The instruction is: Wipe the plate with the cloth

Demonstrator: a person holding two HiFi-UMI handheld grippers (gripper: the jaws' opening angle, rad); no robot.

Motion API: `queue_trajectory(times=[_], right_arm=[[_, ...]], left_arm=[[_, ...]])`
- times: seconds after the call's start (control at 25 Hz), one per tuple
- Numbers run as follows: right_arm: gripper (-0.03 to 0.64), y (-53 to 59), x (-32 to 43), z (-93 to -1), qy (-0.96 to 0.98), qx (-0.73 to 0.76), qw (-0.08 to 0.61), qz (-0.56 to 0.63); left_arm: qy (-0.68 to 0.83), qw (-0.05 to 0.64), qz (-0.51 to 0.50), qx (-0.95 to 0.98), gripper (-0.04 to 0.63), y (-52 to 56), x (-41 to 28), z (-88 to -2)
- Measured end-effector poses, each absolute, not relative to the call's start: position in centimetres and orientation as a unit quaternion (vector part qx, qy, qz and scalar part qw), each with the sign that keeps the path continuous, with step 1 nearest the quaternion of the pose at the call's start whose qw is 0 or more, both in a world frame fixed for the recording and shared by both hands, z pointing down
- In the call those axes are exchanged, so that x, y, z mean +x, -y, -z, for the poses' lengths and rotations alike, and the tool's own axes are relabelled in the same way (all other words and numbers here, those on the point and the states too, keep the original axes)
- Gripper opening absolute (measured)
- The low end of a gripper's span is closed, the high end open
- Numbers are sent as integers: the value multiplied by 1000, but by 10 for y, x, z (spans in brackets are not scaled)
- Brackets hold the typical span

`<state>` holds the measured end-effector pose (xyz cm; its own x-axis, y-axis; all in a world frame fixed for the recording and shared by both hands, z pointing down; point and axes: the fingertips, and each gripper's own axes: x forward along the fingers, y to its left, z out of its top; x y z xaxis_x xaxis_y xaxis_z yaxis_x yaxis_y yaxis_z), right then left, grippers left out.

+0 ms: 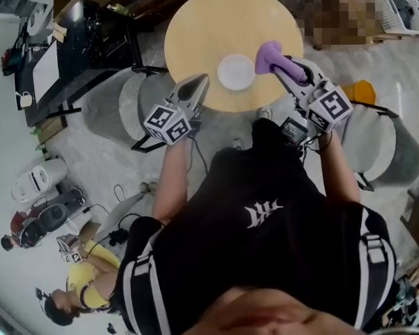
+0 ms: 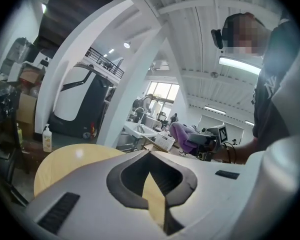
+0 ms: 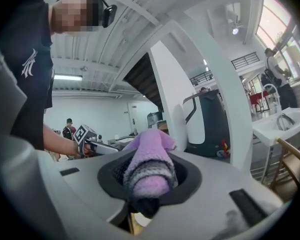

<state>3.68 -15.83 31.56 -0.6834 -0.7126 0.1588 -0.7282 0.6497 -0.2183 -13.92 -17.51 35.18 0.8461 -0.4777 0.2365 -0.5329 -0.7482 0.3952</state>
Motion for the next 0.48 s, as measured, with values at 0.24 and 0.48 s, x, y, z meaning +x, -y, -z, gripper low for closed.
queue_trajectory(times=[0.24,0.48], right_arm=[[97,192,35,-324,921,361,22,-145],[97,203,47,-328,925,345,14,-159]], left_arm=[[295,241,-87,920,12,204,-135,-357],[301,253,-116,912,14,215,-121,-373]])
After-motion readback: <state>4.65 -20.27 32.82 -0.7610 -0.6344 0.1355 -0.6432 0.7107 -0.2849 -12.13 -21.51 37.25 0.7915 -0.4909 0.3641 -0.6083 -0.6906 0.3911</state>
